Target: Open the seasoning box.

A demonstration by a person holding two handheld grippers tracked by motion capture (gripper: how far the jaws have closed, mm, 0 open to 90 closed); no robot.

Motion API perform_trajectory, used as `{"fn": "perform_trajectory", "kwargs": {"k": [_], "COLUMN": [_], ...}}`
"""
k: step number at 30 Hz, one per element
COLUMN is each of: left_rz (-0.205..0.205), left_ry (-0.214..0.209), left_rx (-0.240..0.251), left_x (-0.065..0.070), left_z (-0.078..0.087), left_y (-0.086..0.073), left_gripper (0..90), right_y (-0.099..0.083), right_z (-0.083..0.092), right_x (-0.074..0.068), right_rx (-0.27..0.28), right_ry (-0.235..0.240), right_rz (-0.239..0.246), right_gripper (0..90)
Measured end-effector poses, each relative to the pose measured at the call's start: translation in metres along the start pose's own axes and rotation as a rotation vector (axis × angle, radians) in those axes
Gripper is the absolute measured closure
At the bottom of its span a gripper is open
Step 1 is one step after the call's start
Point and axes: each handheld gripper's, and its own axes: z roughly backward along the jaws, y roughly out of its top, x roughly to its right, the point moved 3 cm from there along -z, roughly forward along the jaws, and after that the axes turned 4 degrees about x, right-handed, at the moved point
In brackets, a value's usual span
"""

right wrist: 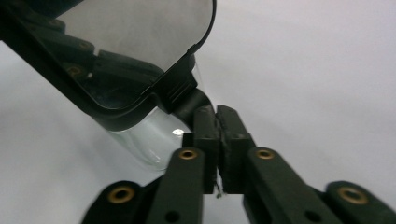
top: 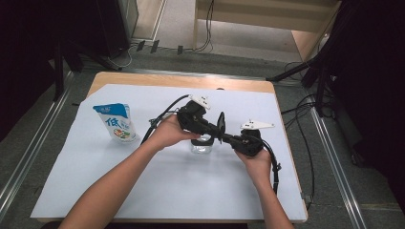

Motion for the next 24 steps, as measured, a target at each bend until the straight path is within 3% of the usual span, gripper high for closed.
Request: {"fn": "perform_trajectory", "kwargs": {"k": [7,13,19,24], "left_rz": [-0.002,0.026,0.043,0.055], "left_ry": [0.005,0.02,0.023,0.034], "left_rx": [0.013,0.029,0.057,0.047], "left_x": [0.001,0.0,-0.001,-0.001], "left_z": [0.013,0.023,0.034,0.042], "left_y": [-0.007,-0.015,-0.026,-0.039], "left_gripper": [54.9,44.2,43.0,36.8], "right_y": [-0.002,-0.005,-0.007,-0.009], "right_z": [0.006,0.014,0.019,0.022], "right_x": [0.007,0.008,0.007,0.006], "right_rx": [0.029,0.041,0.033,0.012], "right_ry": [-0.007,-0.014,-0.018,-0.026], "right_rz": [-0.008,0.012,0.018,0.025], "right_gripper": [65.1,62.0,58.7,56.2]}}
